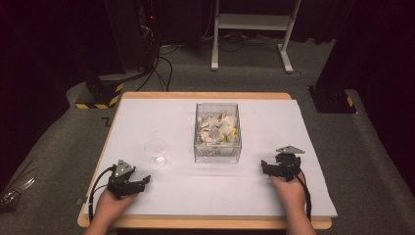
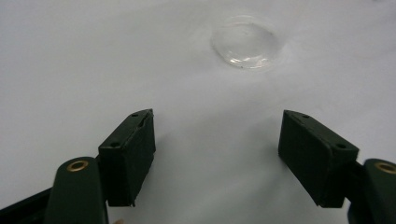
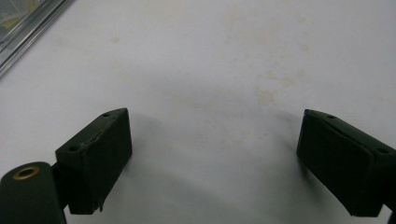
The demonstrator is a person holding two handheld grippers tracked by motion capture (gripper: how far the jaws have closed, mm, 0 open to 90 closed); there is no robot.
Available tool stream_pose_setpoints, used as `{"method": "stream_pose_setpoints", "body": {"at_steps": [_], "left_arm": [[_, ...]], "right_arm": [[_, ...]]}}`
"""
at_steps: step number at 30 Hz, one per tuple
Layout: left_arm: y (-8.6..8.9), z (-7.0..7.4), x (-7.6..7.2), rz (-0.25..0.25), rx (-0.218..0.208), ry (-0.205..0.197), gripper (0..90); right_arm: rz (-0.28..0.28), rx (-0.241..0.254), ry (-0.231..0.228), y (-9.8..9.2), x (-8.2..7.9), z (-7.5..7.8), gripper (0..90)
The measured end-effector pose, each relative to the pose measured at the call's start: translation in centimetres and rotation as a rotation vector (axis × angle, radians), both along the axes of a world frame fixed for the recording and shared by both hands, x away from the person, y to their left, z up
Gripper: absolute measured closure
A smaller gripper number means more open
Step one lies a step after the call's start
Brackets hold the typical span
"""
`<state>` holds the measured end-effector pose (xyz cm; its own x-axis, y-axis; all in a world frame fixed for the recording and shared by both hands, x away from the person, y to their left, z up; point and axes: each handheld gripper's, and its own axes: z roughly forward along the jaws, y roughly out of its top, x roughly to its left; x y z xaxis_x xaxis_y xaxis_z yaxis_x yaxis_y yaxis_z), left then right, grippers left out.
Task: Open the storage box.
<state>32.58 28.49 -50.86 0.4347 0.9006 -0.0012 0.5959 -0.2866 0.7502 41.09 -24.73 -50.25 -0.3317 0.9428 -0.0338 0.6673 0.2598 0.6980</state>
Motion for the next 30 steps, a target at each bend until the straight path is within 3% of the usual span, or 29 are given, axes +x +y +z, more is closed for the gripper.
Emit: {"method": "stream_pose_setpoints", "body": {"at_steps": [3,18,30], "left_arm": [[0.0,0.0,0.0,0.001,-0.001,0.001,27.5],[0.0,0.0,0.0,-0.002,0.000,0.002,27.5],[0.0,0.0,0.0,-0.001,0.001,0.001,27.4]], "right_arm": [[-0.006,0.021,-0.014,-0.1,-0.4,0.4,10.1],[0.061,0.013,-0.118,1.0,-2.7,1.8,9.4],[0.121,0.013,-0.154,2.7,-4.1,2.7,9.4]]}}
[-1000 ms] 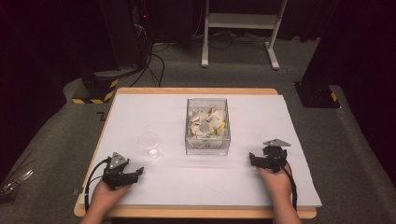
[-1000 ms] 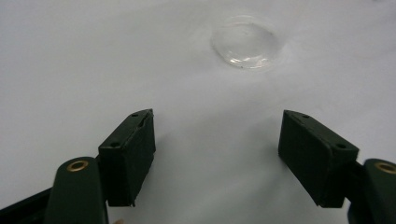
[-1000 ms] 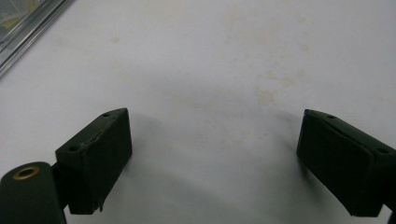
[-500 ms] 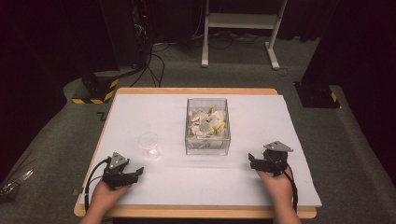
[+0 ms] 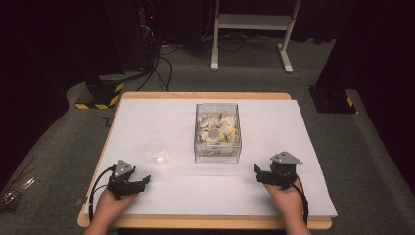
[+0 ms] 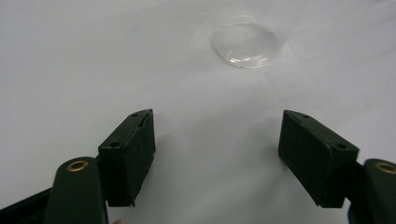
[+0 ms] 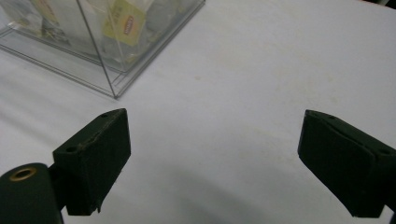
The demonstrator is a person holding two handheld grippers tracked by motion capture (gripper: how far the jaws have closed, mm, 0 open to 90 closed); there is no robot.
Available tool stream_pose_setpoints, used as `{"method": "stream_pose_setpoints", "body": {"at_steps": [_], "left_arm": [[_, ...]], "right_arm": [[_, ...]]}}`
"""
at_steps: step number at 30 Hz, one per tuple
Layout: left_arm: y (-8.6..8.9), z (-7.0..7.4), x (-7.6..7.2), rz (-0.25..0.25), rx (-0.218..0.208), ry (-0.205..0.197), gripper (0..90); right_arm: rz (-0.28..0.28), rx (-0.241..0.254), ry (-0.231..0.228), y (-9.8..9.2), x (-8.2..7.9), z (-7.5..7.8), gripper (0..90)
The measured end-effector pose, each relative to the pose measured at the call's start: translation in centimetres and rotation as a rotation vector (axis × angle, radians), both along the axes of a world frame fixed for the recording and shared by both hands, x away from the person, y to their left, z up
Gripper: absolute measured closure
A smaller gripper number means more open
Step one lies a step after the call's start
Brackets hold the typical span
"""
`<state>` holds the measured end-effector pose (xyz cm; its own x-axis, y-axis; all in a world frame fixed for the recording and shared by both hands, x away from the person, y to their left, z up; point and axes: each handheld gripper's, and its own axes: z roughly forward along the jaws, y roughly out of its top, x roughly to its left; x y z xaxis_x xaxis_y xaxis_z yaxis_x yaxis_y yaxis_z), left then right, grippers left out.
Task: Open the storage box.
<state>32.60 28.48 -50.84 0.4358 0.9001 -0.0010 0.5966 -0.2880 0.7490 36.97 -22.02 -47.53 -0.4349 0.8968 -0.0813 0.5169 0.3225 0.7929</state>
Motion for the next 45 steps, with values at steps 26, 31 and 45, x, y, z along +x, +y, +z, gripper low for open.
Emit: {"method": "stream_pose_setpoints", "body": {"at_steps": [26,31,45], "left_arm": [[0.0,0.0,0.0,-0.002,0.000,0.000,27.3],[0.1,0.0,0.0,-0.007,0.002,0.002,27.3],[0.1,0.0,0.0,-0.008,0.003,0.002,27.3]], "right_arm": [[0.085,0.039,0.001,3.6,-1.3,0.8,9.8],[0.099,0.050,-0.007,4.3,-1.7,1.0,9.8],[0.166,0.048,-0.044,6.3,-2.7,1.5,17.4]]}}
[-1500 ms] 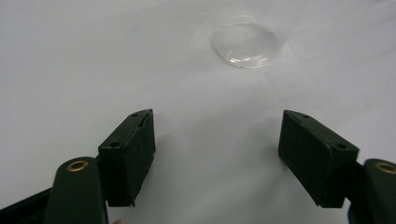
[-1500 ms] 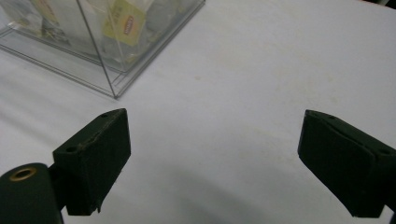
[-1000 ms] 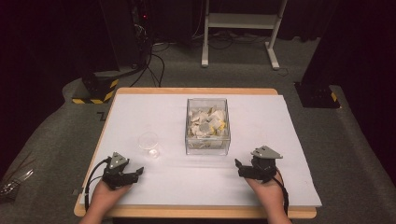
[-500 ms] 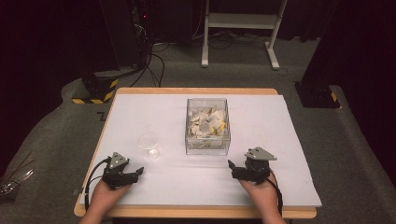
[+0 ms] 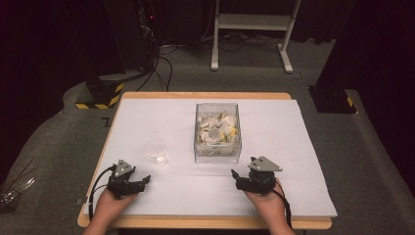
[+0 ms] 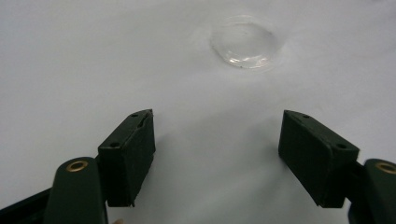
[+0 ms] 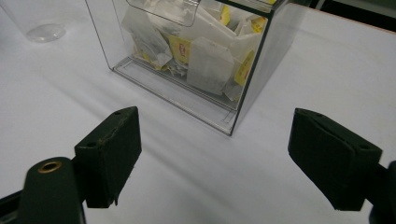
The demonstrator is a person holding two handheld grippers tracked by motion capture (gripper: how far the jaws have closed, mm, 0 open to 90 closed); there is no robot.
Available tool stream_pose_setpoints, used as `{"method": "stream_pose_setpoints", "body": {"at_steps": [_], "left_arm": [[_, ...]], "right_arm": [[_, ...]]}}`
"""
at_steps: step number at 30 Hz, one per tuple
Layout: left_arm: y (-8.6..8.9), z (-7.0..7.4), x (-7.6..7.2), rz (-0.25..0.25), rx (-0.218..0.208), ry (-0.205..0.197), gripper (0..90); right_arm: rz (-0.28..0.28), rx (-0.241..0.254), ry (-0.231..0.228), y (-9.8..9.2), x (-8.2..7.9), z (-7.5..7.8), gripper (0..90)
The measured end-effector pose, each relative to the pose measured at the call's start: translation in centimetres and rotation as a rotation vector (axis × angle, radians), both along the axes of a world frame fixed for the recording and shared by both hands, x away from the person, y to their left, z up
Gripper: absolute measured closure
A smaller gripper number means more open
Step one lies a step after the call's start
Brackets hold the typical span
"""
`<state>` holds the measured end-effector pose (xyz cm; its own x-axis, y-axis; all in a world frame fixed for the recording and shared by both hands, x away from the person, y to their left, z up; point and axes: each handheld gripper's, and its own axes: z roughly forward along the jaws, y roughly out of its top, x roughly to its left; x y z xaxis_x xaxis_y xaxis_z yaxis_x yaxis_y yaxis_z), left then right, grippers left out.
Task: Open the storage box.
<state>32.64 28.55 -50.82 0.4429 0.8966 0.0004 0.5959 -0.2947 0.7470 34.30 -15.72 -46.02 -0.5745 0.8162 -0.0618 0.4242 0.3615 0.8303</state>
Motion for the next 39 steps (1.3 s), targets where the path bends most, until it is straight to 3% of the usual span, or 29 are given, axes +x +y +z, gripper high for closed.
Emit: {"method": "stream_pose_setpoints", "body": {"at_steps": [11,27,39], "left_arm": [[0.0,0.0,0.0,0.000,0.000,0.001,27.3],[0.0,0.0,0.0,-0.001,0.000,0.001,27.2],[0.0,0.0,0.0,-0.003,-0.001,0.003,27.2]], "right_arm": [[0.027,-0.002,-0.022,1.4,-0.2,0.3,24.8],[0.036,0.044,-0.048,2.3,0.2,0.6,41.8],[0.014,0.060,-0.054,2.8,0.9,0.6,49.1]]}}
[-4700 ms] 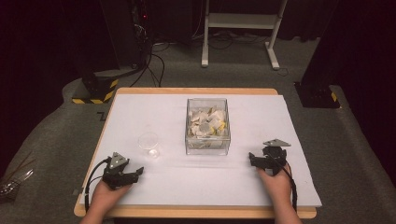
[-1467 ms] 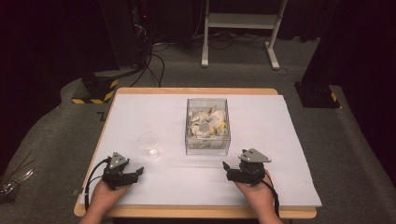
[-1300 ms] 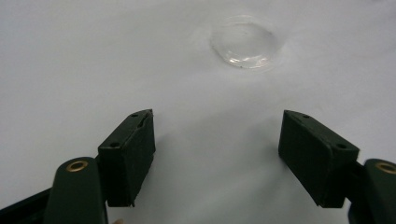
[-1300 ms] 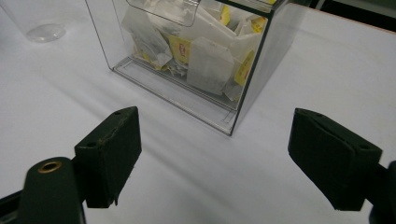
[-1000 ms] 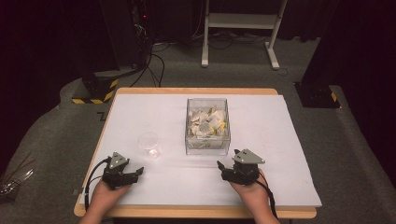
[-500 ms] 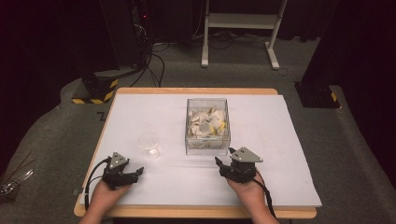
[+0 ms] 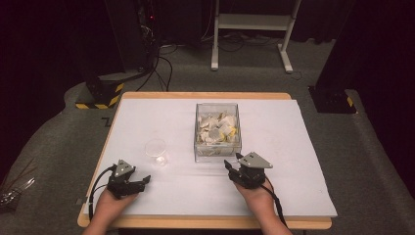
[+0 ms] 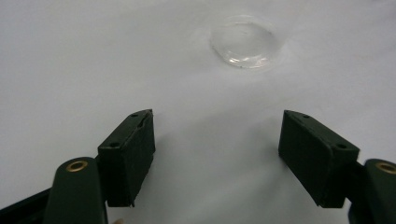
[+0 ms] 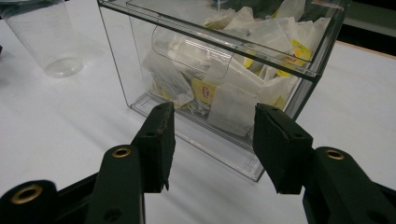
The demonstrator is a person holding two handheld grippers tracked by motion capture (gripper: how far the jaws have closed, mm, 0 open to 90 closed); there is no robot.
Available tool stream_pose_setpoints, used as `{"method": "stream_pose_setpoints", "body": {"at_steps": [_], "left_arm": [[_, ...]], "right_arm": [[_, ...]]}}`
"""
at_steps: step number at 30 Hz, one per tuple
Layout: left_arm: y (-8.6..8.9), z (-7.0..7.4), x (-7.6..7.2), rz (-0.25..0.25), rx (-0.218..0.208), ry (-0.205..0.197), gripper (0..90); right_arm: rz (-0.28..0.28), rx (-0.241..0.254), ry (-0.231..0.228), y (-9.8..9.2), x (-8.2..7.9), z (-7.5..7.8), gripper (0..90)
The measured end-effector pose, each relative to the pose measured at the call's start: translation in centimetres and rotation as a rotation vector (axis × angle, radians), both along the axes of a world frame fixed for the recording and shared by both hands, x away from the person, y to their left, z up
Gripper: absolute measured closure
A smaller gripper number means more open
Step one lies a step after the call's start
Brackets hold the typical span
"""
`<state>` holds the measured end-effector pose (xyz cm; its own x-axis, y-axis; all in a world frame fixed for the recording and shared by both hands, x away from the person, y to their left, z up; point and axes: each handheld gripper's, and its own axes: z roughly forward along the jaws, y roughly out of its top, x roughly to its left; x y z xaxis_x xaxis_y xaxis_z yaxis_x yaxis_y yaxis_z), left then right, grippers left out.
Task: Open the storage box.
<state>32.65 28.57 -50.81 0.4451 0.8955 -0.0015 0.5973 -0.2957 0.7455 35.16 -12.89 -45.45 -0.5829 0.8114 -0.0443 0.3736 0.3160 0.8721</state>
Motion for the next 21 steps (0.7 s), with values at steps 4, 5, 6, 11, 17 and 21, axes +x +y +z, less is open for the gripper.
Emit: {"method": "stream_pose_setpoints", "body": {"at_steps": [4,5,6,11,17,21], "left_arm": [[0.0,0.0,0.0,0.002,0.000,-0.002,27.1],[0.0,0.0,0.0,0.001,0.001,-0.002,27.1],[0.0,0.0,0.0,0.001,0.001,-0.002,27.2],[0.0,0.0,0.0,0.001,0.000,-0.002,27.1],[0.0,0.0,0.0,0.001,0.000,-0.002,27.1],[0.0,0.0,0.0,-0.001,0.000,0.000,27.1]], "right_arm": [[0.002,0.013,0.010,0.1,0.6,-0.1,48.3],[0.000,0.013,0.017,0.1,0.7,-0.2,47.6],[0.001,0.016,0.018,0.2,0.8,-0.2,47.0],[0.010,0.019,0.021,0.5,1.3,-0.2,47.7],[0.021,0.018,0.018,1.0,1.7,-0.2,48.4],[0.016,0.021,0.015,1.2,2.0,-0.2,47.1]]}}
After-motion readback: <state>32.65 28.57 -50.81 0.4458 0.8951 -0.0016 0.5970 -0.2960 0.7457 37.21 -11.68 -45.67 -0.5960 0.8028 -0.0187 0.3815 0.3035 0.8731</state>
